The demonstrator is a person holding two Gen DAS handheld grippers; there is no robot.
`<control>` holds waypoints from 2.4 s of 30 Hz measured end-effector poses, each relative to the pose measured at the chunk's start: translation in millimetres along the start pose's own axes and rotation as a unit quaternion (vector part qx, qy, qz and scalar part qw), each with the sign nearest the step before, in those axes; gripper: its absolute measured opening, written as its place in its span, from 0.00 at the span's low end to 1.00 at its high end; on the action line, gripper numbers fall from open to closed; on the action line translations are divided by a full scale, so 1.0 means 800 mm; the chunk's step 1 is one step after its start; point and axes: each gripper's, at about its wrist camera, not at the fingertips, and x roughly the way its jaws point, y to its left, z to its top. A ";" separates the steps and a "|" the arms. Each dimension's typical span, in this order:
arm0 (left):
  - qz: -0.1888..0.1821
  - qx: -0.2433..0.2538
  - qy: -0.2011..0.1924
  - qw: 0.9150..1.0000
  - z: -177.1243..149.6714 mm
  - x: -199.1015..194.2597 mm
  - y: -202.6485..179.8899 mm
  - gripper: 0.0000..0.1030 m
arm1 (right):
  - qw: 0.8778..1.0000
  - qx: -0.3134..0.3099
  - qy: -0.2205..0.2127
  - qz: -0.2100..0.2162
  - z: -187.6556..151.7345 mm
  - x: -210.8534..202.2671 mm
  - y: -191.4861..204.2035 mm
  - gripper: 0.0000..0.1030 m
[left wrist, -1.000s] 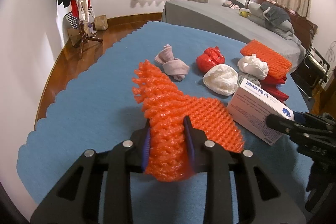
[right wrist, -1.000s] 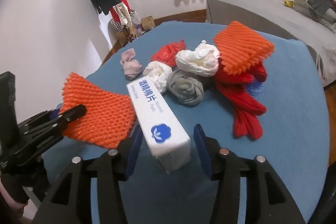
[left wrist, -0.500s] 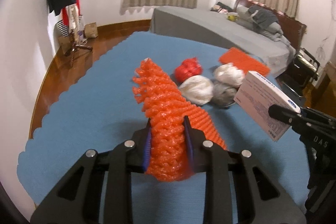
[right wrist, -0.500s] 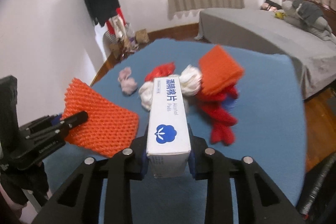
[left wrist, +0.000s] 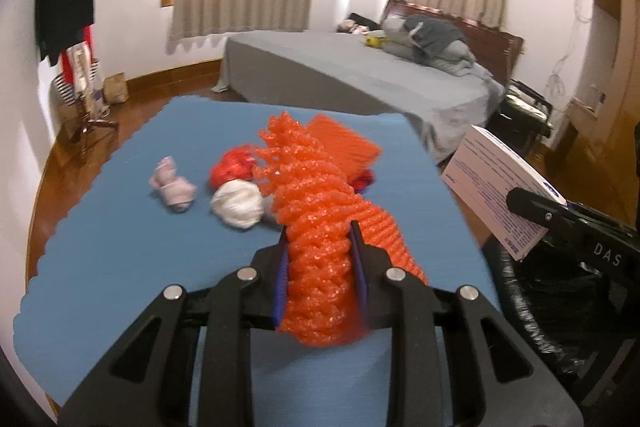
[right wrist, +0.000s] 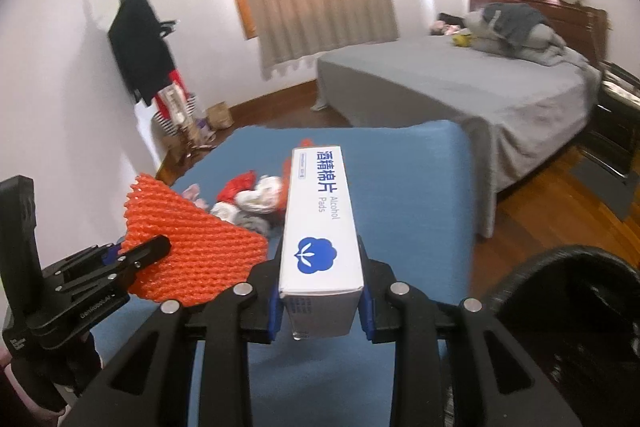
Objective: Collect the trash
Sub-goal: 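Carry the white box and orange net in both grippers over the bin, then open both grippers to drop the box and orange net into the bin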
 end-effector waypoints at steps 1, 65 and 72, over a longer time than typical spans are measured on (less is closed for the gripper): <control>-0.006 0.004 -0.002 1.000 0.000 -0.001 -0.009 0.25 | 1.000 0.004 -0.003 -0.007 -0.001 -0.008 -0.006 0.29; -0.218 0.168 0.036 0.961 -0.034 0.079 -0.325 0.73 | 0.950 0.149 -0.008 -0.275 -0.117 -0.190 -0.254 0.80; -0.167 0.152 0.009 0.974 -0.019 0.064 -0.282 0.84 | 0.950 0.159 -0.017 -0.270 -0.103 -0.196 -0.248 0.94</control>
